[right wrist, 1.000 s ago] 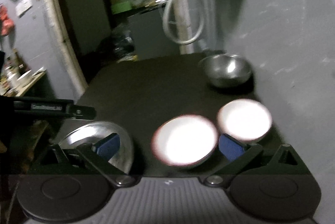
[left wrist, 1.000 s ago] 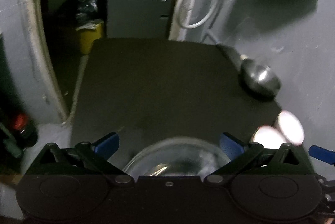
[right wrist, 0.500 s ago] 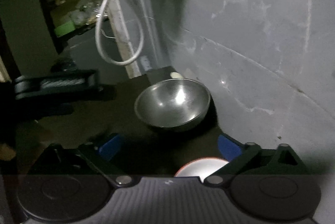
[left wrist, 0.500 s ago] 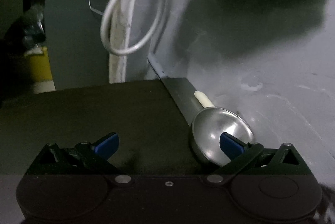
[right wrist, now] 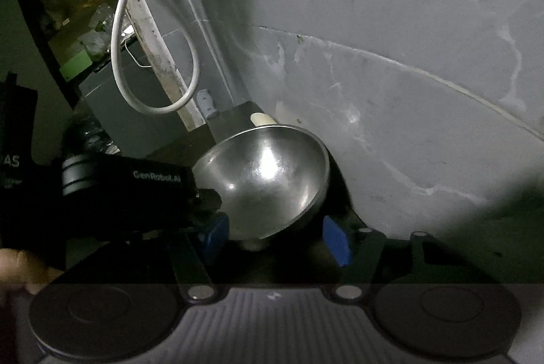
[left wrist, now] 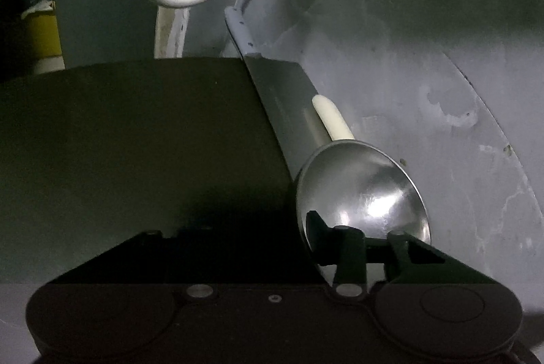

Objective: Organize plates and bowls
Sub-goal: 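Close the left tool on the rim of the steel mixing bowl, then lift the steel bowl with the left tool and carry it beside the plates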

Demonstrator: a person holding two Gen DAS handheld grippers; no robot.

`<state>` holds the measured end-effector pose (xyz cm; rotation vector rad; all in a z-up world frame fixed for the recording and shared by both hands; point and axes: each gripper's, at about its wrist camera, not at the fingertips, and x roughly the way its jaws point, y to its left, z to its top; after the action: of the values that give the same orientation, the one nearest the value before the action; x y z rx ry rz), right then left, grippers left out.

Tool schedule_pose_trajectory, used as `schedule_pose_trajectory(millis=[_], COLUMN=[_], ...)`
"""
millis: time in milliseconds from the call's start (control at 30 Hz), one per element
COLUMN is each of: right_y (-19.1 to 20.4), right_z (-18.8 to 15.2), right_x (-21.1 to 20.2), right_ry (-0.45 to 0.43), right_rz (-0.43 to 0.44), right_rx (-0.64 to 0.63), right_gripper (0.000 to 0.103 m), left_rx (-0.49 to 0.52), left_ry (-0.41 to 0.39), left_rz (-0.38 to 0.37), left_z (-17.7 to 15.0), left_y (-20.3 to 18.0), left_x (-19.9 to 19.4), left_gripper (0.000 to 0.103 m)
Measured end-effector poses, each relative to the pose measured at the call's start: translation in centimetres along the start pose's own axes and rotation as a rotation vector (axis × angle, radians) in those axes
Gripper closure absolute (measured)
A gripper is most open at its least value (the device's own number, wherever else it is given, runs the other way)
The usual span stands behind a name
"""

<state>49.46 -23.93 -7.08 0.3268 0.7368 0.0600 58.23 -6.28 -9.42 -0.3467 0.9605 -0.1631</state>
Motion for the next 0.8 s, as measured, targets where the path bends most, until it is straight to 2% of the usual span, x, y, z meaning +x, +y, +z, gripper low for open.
schedule_pose_trajectory(millis=[33,167,300,433,633,800], right_y=[0.0,-0.5,-0.5,-0.1,1.0,1.7], right_z=[0.1,0.3,0.1,-0.4,-1.1,-2.4], right_x=[0.1,0.8,0.8,-0.6,-5.0,-9.8], right_ry=[0.005,0.059,0.080,0.039,-0.068,-0.146], right_rz=[0.001,0.039,0.057,0.092,0.193,0.271], right_rx=[-0.007,0.016,0.009,-0.024,-0.083,-0.121], right_gripper=[0.037,0.040,0.051,0.058,0.063,0.067], left_rx=[-0.007,-0.006,0.016,0.005,0.001,0.063], left_ry=[-0.004,0.000,-0.011,-0.073,-0.205,-0.298], left_rz=[-0.013,-0.048,-0.039,-0.044,-0.039,-0.018], left_z=[-0.1,-0.3,-1.1,-2.2,-4.3,-6.8], left_y=[0.1,-0.1,-0.1,0.6,1.1,0.4], left_x=[-0.1,-0.4,-1.1,-3.3,-9.6,-15.4], left_gripper=[0.068,0.092,0.092,0.092,0.091,0.090])
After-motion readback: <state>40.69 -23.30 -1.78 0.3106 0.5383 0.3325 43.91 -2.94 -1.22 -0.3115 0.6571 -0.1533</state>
